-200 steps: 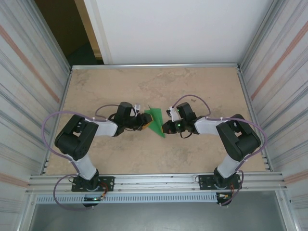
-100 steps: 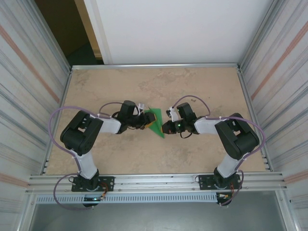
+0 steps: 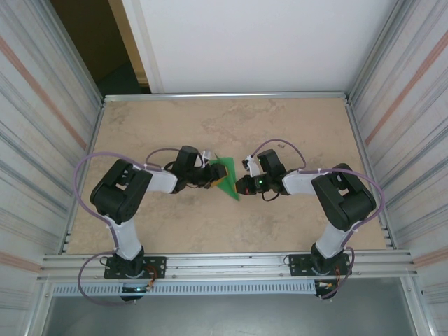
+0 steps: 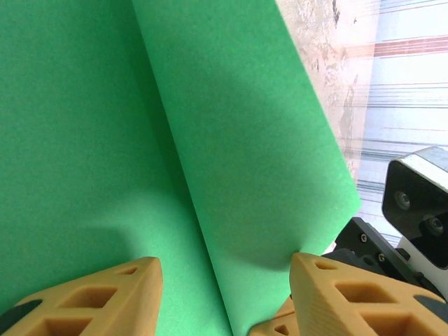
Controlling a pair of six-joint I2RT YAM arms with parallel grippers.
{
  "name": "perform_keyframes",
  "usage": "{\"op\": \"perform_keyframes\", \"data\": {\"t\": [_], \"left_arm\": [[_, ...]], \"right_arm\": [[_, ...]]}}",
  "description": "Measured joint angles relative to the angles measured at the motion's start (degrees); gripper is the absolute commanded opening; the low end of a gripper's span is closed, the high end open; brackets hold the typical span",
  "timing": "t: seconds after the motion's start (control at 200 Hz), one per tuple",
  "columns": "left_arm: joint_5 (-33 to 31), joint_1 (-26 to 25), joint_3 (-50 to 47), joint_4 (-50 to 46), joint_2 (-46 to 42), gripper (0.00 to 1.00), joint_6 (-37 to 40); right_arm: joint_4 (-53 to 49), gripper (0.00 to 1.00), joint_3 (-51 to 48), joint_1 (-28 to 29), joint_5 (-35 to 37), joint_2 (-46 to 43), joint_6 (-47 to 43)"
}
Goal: Fold a paper plane with a square sheet of paper (pick it up from the middle)
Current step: Fourth fold the wing at the center of the table.
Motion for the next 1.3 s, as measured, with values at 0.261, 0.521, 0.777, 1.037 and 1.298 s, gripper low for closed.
{"op": "perform_keyframes", "data": {"t": [0.261, 0.521, 0.777, 1.037, 1.298], "left_arm": [[-1.49, -0.09, 1.29, -3.91, 0.09, 0.53, -0.02], [-1.92, -0.24, 3.06, -7.1, 0.59, 0.53, -0.35], [-2.05, -0.26, 3.26, -7.48, 0.63, 0.53, -0.68], [-2.05, -0.26, 3.26, -7.48, 0.63, 0.53, -0.68], [-2.03, -0.26, 3.26, -7.48, 0.63, 0.53, -0.68]], "right_arm": [[-0.26, 0.27, 0.0, 0.0, 0.04, -0.07, 1.16], [-3.1, 0.37, -0.37, 0.61, 3.39, -4.15, 1.27], [-8.26, 0.43, 0.31, 6.88, 16.65, -5.29, -0.24], [-11.76, 0.41, 4.37, 11.45, 28.61, -4.13, -0.44], [-12.81, 0.37, 6.4, 11.76, 32.06, -1.64, -0.59]]}}
